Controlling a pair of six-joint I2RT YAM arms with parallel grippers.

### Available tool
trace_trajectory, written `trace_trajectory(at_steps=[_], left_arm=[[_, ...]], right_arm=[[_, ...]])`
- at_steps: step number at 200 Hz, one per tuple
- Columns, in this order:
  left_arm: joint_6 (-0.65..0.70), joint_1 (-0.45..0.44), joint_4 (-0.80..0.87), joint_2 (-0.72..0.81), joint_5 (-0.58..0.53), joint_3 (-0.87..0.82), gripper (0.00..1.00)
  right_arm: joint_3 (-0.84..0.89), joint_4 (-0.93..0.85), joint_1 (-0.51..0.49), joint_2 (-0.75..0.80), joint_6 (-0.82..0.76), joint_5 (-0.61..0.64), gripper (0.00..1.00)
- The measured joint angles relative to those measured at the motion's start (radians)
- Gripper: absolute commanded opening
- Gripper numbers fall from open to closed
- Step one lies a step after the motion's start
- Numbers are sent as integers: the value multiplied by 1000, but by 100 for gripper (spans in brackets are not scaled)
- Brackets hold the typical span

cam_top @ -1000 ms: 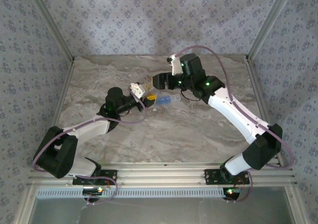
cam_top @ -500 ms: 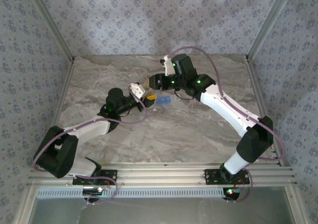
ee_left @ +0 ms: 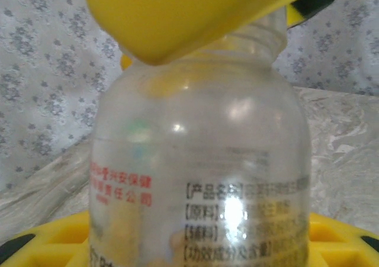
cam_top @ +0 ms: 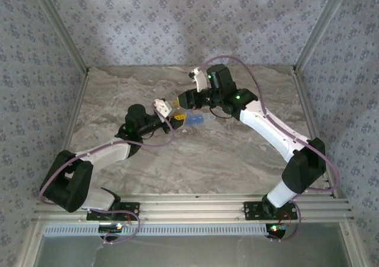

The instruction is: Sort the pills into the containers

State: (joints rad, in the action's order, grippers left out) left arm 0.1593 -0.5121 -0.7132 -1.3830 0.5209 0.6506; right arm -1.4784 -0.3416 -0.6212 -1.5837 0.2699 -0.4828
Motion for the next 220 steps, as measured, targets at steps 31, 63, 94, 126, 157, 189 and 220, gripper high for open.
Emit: trace_trajectory(at_steps=[31,63,94,126,157,189,220], left_arm=[[3,14,58,2,129,12,13],[27,14,112,3,269,31,13],[66,8,182,5,380,40,13],[104,6,267,5,433,76,12],[121,2,296,6,412,88,13],[109,-11,272,6,241,72,13],[70,-11,205,7,-14,-6,13]], right_arm=[[39,-5,35,21,-212,-146,0],[34,-122,74,37,-582,-338,0],[-24,-326,84,41,-979,-431,0],[-163,-565,96,30,-1276,-477,0],[-221,-634,118,23,-1374,-482,0],[-25,-358,138,93,-1147,-397,0],[114,-177,166,129,-929,-249,0]])
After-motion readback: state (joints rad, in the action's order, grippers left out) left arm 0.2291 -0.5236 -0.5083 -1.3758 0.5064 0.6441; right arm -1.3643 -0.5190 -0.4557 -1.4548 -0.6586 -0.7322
